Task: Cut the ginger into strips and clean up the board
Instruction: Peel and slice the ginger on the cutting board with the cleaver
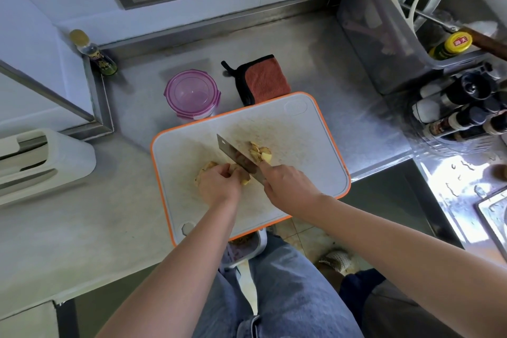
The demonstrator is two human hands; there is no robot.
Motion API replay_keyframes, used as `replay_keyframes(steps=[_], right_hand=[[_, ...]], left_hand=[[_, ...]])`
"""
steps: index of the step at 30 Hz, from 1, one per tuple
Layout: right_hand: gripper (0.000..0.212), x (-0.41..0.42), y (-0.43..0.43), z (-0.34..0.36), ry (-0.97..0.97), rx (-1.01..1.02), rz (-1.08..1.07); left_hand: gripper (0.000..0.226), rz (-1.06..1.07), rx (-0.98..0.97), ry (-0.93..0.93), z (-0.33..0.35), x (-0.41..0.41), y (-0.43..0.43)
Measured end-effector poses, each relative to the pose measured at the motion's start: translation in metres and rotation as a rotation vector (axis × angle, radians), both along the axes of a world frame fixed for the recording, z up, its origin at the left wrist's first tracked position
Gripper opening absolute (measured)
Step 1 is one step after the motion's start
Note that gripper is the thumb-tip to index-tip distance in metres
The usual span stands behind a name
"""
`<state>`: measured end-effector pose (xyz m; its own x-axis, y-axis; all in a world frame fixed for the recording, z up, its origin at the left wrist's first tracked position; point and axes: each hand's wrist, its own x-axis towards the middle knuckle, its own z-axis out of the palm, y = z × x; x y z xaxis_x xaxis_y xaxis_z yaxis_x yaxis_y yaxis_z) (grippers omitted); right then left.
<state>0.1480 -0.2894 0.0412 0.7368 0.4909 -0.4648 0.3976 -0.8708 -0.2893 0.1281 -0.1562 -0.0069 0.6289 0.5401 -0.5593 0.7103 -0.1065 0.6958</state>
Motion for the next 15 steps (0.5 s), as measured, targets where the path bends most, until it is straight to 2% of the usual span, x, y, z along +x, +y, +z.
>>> replay_keyframes(steps=[5,9,13,15], right_hand=[[0.013,0.003,0.019,-0.015,0.001,0.063,-0.064],[0.017,0.001,0.013,-0.027,-0.024,0.117,-0.138],[0.007,0.014,0.003,-0.025,-0.058,0.241,-0.313],[0.007,0.015,-0.003,-0.018,-0.067,0.281,-0.291]], left_hand=[[0.014,-0.010,0.015,-0.042,0.004,-0.002,0.001],[0.011,-0.047,0.028,-0.036,0.001,-0.003,0.004],[0.035,-0.015,-0.031,-0.041,-0.006,-0.005,0.007],[0.029,-0.036,-0.013,-0.041,-0.007,-0.005,0.007]])
